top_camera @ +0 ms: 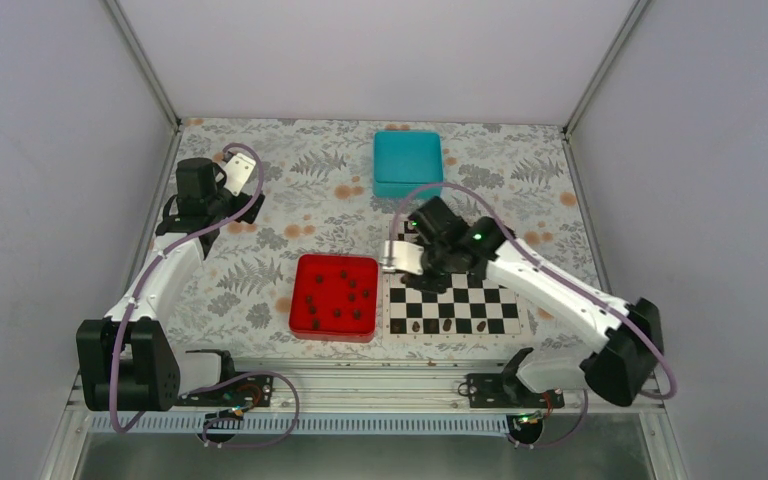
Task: Set up the chess pieces on the board
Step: Place the chess piece on the chessboard.
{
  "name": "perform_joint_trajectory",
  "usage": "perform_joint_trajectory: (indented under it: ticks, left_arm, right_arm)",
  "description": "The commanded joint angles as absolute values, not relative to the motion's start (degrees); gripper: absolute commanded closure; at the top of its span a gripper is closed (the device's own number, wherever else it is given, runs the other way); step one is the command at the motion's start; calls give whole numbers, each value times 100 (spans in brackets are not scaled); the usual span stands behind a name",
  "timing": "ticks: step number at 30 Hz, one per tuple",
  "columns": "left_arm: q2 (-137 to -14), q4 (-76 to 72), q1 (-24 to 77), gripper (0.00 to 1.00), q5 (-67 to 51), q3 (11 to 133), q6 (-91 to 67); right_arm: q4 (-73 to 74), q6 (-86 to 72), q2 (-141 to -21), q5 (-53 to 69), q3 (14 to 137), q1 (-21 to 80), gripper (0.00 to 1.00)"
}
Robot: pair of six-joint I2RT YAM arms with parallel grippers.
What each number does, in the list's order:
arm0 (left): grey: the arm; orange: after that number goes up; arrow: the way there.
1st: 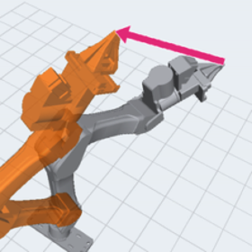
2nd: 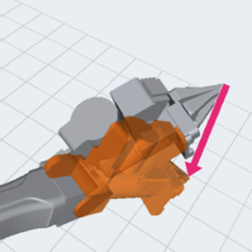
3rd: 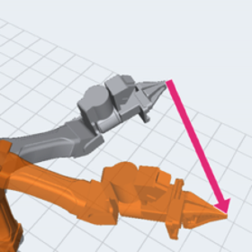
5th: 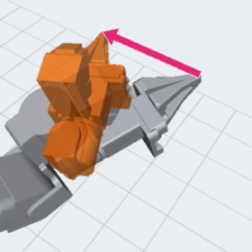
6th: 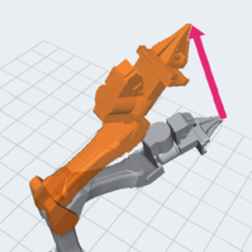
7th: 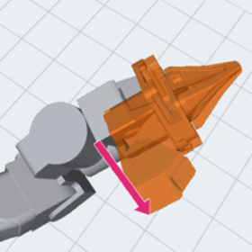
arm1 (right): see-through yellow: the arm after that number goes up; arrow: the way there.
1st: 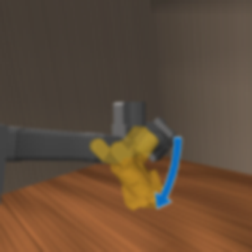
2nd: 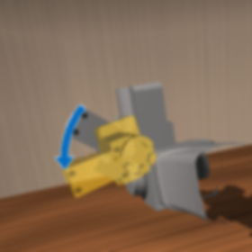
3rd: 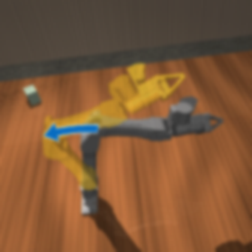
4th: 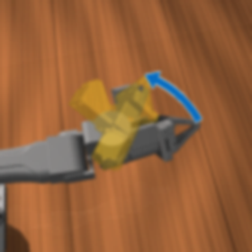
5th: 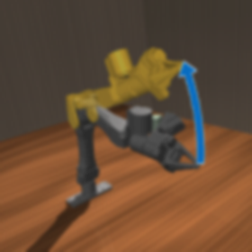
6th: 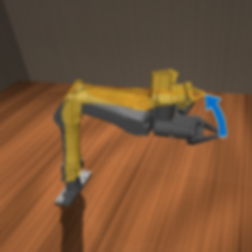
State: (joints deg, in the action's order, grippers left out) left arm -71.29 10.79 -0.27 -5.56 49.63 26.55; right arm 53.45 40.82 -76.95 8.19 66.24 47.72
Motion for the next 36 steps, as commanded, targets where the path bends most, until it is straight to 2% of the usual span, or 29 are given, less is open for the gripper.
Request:
perform_joint_trajectory:
  ticks: [1,4,9,19,36]
  left_arm:
    - [-7076,978,-73,0,-577,4990,2676]
    - [-7090,1000,-64,0,-580,5013,2672]
    - [-6946,1005,-70,0,-551,4948,2687]
    - [-7065,1022,-68,0,-804,5063,2667]
    - [-7073,1019,-70,0,-848,5018,2662]
  right_arm:
    - [5764,4295,-6999,666,5993,4244,94]
    - [5544,4504,-6943,585,5865,4080,96]
    - [5587,4431,-7586,934,6283,3798,95]
    - [5438,4223,-6499,1220,5194,2996,96]
    - [5493,4053,-5742,954,4203,2674,96]
